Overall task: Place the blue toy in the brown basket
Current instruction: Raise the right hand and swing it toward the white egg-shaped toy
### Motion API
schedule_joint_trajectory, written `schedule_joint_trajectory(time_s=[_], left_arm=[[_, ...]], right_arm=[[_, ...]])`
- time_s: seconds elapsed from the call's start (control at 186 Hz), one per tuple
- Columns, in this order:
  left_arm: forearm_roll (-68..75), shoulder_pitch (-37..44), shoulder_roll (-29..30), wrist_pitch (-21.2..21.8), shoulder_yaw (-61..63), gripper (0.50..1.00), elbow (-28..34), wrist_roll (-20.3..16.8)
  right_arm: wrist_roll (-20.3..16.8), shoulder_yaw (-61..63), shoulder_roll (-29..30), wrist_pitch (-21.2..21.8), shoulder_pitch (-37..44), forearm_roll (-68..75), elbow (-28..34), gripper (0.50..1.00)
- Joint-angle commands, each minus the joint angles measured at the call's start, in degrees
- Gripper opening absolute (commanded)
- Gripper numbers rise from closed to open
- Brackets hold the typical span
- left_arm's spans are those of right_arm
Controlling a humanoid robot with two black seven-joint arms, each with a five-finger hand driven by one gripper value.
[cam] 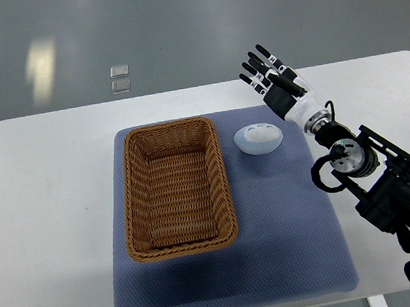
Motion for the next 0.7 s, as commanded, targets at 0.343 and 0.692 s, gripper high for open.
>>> schedule_joint_trajectory(time_s=[0.343, 0.692], left_arm=[[0.00, -0.01, 0.00, -0.02, -0.02, 1.000, -0.05, 0.00], [0.09, -0.01, 0.00, -0.11, 0.07, 1.000, -0.14, 0.00]], right_arm=[[-0.18, -1.05, -1.34, 0.01, 0.78, -0.17, 0.00, 0.909], [-4.22, -14.24, -12.41, 0.72, 11.76, -18.62, 0.00, 0.909]])
